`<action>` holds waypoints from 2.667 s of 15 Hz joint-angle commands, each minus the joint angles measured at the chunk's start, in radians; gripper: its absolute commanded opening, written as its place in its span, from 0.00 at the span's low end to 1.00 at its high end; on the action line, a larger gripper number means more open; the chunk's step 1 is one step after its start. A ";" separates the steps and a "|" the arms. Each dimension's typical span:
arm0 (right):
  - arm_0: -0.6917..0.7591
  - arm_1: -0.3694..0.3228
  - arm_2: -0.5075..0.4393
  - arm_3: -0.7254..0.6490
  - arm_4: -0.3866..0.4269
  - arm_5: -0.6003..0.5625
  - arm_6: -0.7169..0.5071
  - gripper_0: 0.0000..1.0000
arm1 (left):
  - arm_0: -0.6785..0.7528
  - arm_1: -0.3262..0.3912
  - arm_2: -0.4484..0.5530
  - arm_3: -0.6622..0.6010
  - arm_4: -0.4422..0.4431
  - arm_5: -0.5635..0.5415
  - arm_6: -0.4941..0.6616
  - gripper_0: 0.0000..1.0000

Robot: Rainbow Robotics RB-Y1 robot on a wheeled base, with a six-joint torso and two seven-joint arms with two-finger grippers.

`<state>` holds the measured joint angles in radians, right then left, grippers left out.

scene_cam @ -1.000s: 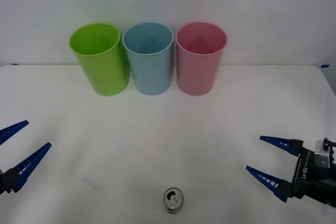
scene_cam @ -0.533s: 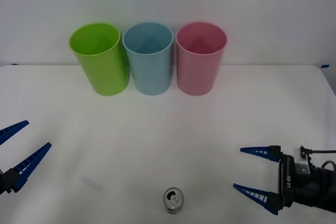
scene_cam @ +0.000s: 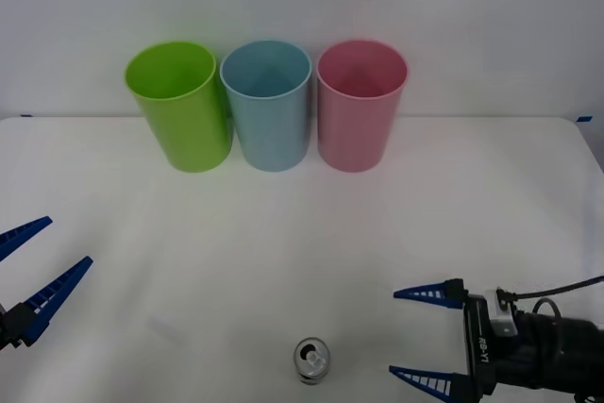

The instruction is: Grasp the object on the table and drop it into the matching bin: aluminum can to the light blue bin, PET bottle to the pink bin.

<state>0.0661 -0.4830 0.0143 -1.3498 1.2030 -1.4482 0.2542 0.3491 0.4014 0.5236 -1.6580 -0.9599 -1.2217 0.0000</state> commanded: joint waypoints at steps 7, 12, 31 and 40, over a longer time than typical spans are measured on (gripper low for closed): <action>-0.002 0.004 0.111 0.000 -0.002 0.048 0.172 1.00 | 0.000 0.000 0.000 0.000 0.000 0.000 0.000 1.00; -0.003 0.040 0.176 0.000 0.000 0.121 0.204 1.00 | 0.000 0.000 0.000 0.000 0.000 0.000 0.000 1.00; -0.012 0.118 0.375 0.000 0.012 0.382 0.301 1.00 | 0.000 0.000 0.000 0.000 0.000 0.000 0.000 1.00; -0.016 0.124 0.375 0.000 0.007 0.391 0.316 0.00 | 0.000 0.000 0.000 0.000 0.000 0.000 0.000 1.00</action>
<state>0.0506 -0.3590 0.3898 -1.3499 1.2107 -1.0588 0.5706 0.3491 0.4014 0.5236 -1.6580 -0.9599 -1.2217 0.0000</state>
